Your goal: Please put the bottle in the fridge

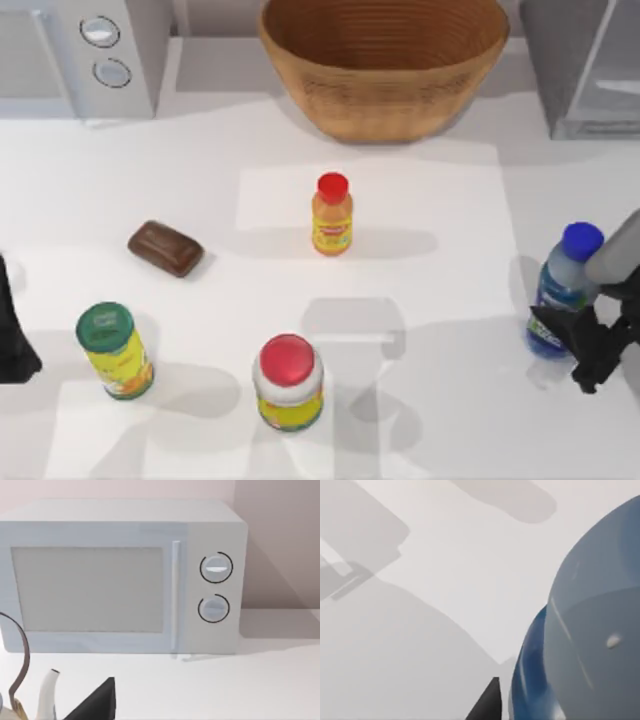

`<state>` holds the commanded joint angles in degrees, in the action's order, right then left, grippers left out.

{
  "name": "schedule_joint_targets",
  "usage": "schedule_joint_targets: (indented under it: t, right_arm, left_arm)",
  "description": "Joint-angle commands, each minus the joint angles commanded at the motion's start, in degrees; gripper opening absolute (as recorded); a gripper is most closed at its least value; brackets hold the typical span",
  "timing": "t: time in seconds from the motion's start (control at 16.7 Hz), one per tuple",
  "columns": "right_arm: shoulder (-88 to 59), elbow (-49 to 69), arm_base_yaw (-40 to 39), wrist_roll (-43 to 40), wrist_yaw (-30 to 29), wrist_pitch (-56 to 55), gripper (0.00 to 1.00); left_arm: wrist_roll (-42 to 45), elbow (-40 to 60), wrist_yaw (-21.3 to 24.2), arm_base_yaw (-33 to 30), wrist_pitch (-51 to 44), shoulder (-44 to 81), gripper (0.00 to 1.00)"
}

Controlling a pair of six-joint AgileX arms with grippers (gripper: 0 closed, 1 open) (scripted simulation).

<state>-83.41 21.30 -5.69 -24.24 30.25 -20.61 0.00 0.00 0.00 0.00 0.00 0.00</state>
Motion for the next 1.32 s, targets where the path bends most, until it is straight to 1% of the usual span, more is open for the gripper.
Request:
schedule_joint_targets:
  t: [0.12, 0.24, 0.6, 0.78, 0.9, 1.14, 1.32]
  right_arm:
    - [0.15, 1.12, 1.73, -1.84, 1.47, 1.99, 0.01]
    - [0.55, 3.18, 5.05, -5.33, 4.18, 6.27, 0.01]
    - [3.28, 10.75, 19.12, -19.21, 13.75, 28.01, 0.01]
    - [5.3, 13.22, 24.75, -24.67, 16.63, 34.71, 0.01]
    - [5.87, 13.62, 26.15, -26.06, 17.27, 36.12, 0.01]
    - [5.63, 13.43, 25.86, -25.89, 17.11, 35.99, 0.01]
    - [9.34, 12.65, 23.99, -25.49, 15.34, 34.72, 0.01]
  left_arm:
    - [0.0, 0.0, 0.0, 0.0, 0.0, 0.0, 1.0]
    - [0.0, 0.0, 0.0, 0.0, 0.0, 0.0, 1.0]
    - [0.0, 0.0, 0.0, 0.0, 0.0, 0.0, 1.0]
    - [0.0, 0.0, 0.0, 0.0, 0.0, 0.0, 1.0]
    - [0.0, 0.0, 0.0, 0.0, 0.0, 0.0, 1.0]
    - [0.0, 0.0, 0.0, 0.0, 0.0, 0.0, 1.0]
    - [0.0, 0.0, 0.0, 0.0, 0.0, 0.0, 1.0]
